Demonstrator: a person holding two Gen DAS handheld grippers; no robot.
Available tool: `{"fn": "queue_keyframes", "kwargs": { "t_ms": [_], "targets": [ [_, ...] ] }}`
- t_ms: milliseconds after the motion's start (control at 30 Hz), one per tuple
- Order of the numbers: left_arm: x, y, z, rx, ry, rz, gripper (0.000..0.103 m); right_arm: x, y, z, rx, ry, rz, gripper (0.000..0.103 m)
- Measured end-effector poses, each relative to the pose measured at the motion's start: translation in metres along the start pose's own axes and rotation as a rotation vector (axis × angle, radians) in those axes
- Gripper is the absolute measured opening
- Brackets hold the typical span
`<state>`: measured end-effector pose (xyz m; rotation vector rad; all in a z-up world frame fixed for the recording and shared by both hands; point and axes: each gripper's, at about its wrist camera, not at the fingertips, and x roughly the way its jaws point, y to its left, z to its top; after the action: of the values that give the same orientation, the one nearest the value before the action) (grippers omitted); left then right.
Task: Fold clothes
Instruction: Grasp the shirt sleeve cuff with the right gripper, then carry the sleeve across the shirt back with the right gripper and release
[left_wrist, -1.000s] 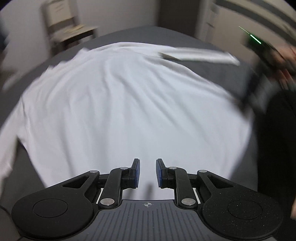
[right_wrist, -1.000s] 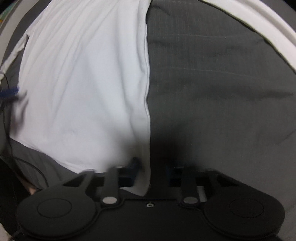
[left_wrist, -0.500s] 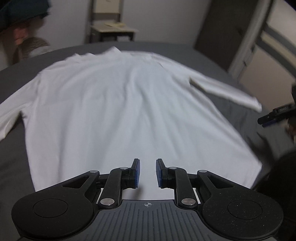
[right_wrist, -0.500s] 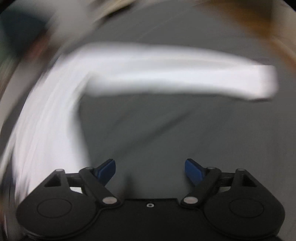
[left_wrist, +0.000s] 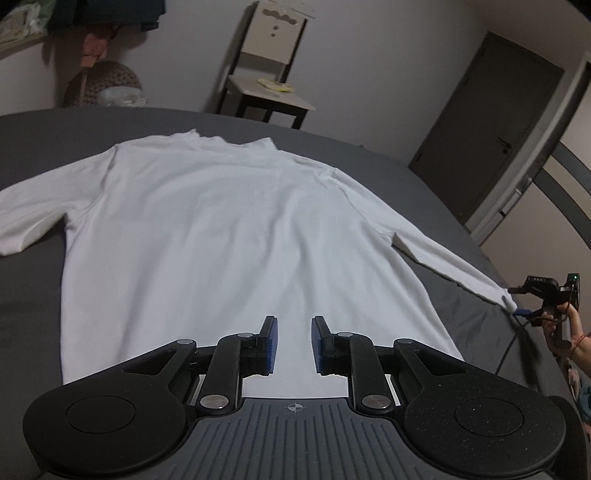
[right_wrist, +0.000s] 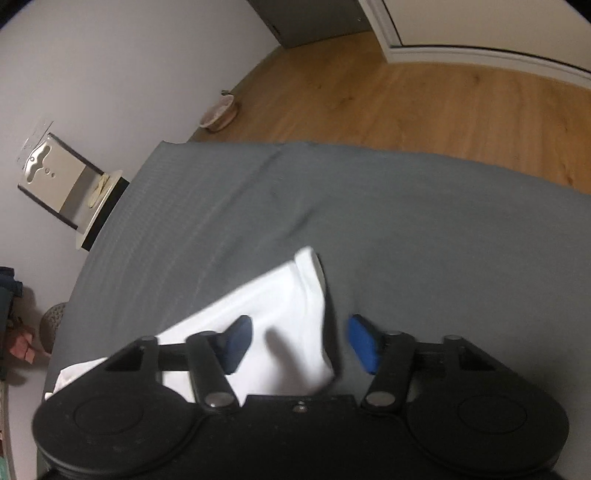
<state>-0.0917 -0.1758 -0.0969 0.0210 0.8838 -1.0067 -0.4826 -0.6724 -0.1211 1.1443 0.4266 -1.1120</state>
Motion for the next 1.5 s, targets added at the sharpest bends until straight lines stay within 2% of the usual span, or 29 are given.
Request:
{"fn": "queue_keyframes", "kwargs": {
  "t_ms": [100, 133, 233, 300, 333, 400, 500, 567, 667, 767, 867, 933, 1000, 1133, 1233, 1300, 1367, 1500],
  "targets": [
    [0.001, 0.008, 0.000, -0.019, -0.003, 0.014, 0.019, 0.013, 0.011, 0.007, -0.045, -0.006, 0.010, 0.050],
    [0.002, 0.009, 0.000, -0.023, -0.004, 0.019, 0.019, 0.017, 0.015, 0.008, -0.060, -0.018, -0.011, 0.049],
    [0.002, 0.012, 0.001, -0.034, -0.010, 0.024, 0.019, 0.027, 0.018, 0.011, -0.074, -0.044, -0.065, 0.030],
    [0.001, 0.012, 0.002, -0.040, -0.015, 0.024, 0.019, 0.026, 0.015, 0.011, -0.068, -0.047, -0.079, 0.008],
    [0.000, 0.012, 0.002, -0.042, -0.019, 0.022, 0.019, 0.022, 0.012, 0.009, -0.065, -0.049, -0.082, 0.004],
    [-0.002, 0.013, 0.003, -0.046, -0.026, 0.017, 0.019, 0.009, 0.012, 0.003, -0.074, -0.077, -0.066, 0.004],
    [-0.004, 0.015, 0.004, -0.058, -0.039, 0.017, 0.019, -0.018, 0.040, -0.009, -0.154, -0.144, 0.010, 0.004],
    [-0.006, 0.017, 0.006, -0.072, -0.051, 0.019, 0.019, -0.044, 0.079, -0.024, -0.268, -0.169, 0.093, 0.004],
    [-0.008, 0.020, 0.007, -0.089, -0.063, 0.022, 0.019, -0.091, 0.145, -0.057, -0.407, -0.205, 0.276, 0.004],
    [-0.008, 0.022, 0.006, -0.107, -0.067, 0.022, 0.019, -0.134, 0.219, -0.097, -0.506, -0.221, 0.480, 0.004],
    [-0.012, 0.029, 0.005, -0.142, -0.079, 0.013, 0.019, -0.166, 0.294, -0.156, -0.640, -0.190, 0.663, 0.004],
    [-0.017, 0.038, 0.005, -0.178, -0.089, 0.010, 0.019, -0.176, 0.338, -0.208, -0.769, -0.133, 0.743, 0.004],
    [-0.023, 0.047, 0.005, -0.207, -0.095, 0.009, 0.019, -0.174, 0.363, -0.270, -0.903, -0.055, 0.784, 0.004],
    [-0.036, 0.073, 0.002, -0.251, -0.107, 0.040, 0.019, -0.149, 0.380, -0.411, -1.192, 0.119, 0.774, 0.004],
    [-0.043, 0.092, -0.001, -0.290, -0.123, 0.070, 0.019, -0.129, 0.365, -0.486, -1.301, 0.233, 0.719, 0.004],
    [-0.045, 0.103, -0.003, -0.315, -0.134, 0.089, 0.019, -0.122, 0.359, -0.512, -1.334, 0.267, 0.688, 0.004],
    [-0.046, 0.109, -0.002, -0.307, -0.147, 0.111, 0.019, -0.123, 0.355, -0.526, -1.378, 0.256, 0.674, 0.004],
    [-0.040, 0.114, 0.002, -0.296, -0.145, 0.078, 0.019, -0.134, 0.339, -0.539, -1.419, 0.215, 0.700, 0.004]
  ]
}}
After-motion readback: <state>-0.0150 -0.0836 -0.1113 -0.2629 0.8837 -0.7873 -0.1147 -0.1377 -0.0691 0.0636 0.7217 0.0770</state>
